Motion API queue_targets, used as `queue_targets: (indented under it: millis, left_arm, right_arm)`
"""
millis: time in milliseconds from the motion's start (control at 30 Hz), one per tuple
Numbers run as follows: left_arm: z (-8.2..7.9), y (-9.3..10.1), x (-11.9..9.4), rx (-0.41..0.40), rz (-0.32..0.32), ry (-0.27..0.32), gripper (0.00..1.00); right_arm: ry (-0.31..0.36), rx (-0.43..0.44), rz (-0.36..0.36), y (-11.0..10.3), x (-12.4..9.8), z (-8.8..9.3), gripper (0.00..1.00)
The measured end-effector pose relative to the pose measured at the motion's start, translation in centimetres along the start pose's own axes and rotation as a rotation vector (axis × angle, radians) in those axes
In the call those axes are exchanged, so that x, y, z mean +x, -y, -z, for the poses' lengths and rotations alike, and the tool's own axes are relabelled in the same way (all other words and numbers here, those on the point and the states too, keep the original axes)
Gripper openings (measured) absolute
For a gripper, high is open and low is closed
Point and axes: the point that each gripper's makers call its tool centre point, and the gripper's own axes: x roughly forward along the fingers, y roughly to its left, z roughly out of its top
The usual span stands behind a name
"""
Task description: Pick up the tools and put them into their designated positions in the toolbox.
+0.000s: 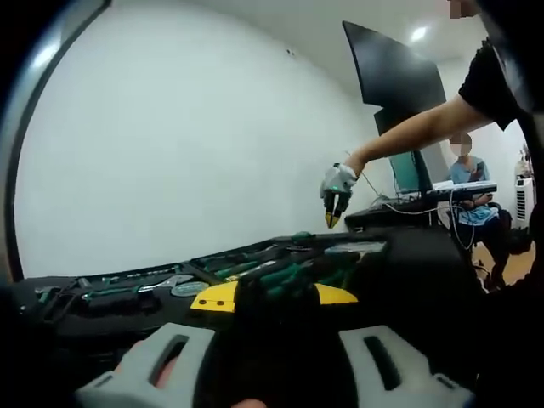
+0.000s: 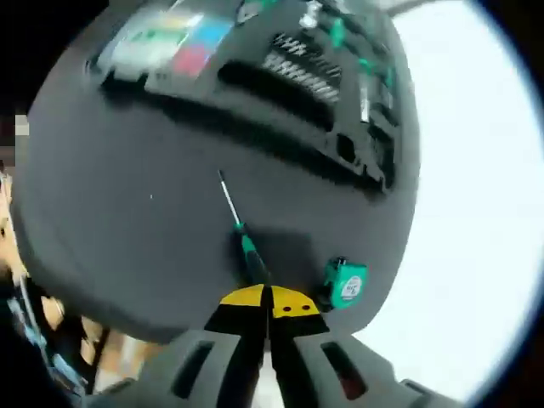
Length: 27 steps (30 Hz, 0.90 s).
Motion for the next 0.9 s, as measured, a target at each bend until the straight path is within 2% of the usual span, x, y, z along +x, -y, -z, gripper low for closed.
queue_targets:
  millis: [67, 100, 133, 167, 200, 233, 267, 333, 467, 533, 600, 667, 767, 833, 900]
  left_arm:
    - [0.0, 0.0, 0.0, -0.003, 0.001, 0.002, 0.32]
    - [0.0, 0.0, 0.0, -0.004, 0.003, 0.003, 0.32]
    - [0.0, -0.1, 0.0, -0.005, 0.005, 0.003, 0.32]
    - [0.0, -0.1, 0.1, -0.006, 0.007, 0.003, 0.32]
    - [0.0, -0.1, 0.1, -0.007, 0.008, 0.002, 0.32]
    - [0.1, -0.1, 0.1, -0.007, 0.008, 0.002, 0.32]
    - [0.1, -0.1, 0.1, -0.007, 0.008, 0.001, 0.32]
    - [0.1, -0.1, 0.1, -0.007, 0.01, 0.002, 0.32]
    - [0.1, -0.1, 0.1, -0.012, 0.009, 0.003, 0.32]
    - [0.1, -0.1, 0.1, -0.014, 0.01, 0.003, 0.32]
    - [0.1, 0.0, 0.2, -0.017, 0.014, 0.0, 0.32]
    - [0.2, 0.1, 0.3, -0.013, 0.019, -0.008, 0.32]
    - [0.4, 0.1, 0.3, -0.011, 0.018, -0.014, 0.32]
    - [0.4, 0.0, 0.3, -0.015, 0.013, -0.013, 0.32]
    - [0.3, 0.0, 0.3, -0.018, 0.013, -0.012, 0.32]
  right_arm:
    - [0.004, -0.044, 0.004, 0.1, 0.6, 0.7, 0.0]
    - [0.001, -0.102, -0.003, 0.0, 0.7, 0.2, 0.0]
    - [-0.001, -0.123, -0.026, -0.6, 0.8, 0.2, 0.01]
    - [-0.013, -0.104, -0.072, -1.4, 1.2, 0.8, 0.05]
    - [-0.026, -0.124, -0.096, -1.9, 1.4, 1.0, 0.13]
    - [-0.036, -0.144, -0.087, -1.7, 1.7, 1.2, 0.2]
    - [-0.039, -0.142, -0.09, -1.4, 2.3, 2.1, 0.2]
    - [-0.046, -0.09, -0.118, -1.7, 2.4, 2.3, 0.18]
    - [-0.055, -0.118, -0.125, -0.8, 3.2, 3.1, 0.16]
    - [-0.049, -0.118, -0.119, -0.3, 3.4, 2.6, 0.13]
    - [-0.023, -0.098, -0.159, -0.8, 3.7, 1.7, 0.11]
    - [-0.036, -0.121, -0.205, -1.2, 4.4, 2.0, 0.11]
    - [-0.039, -0.135, -0.235, -1.3, 4.7, 1.5, 0.13]
    - [-0.049, -0.107, -0.298, -2.1, 4.7, 1.8, 0.08]
    - [-0.045, -0.104, -0.29, -1.8, 4.6, 1.7, 0.08]
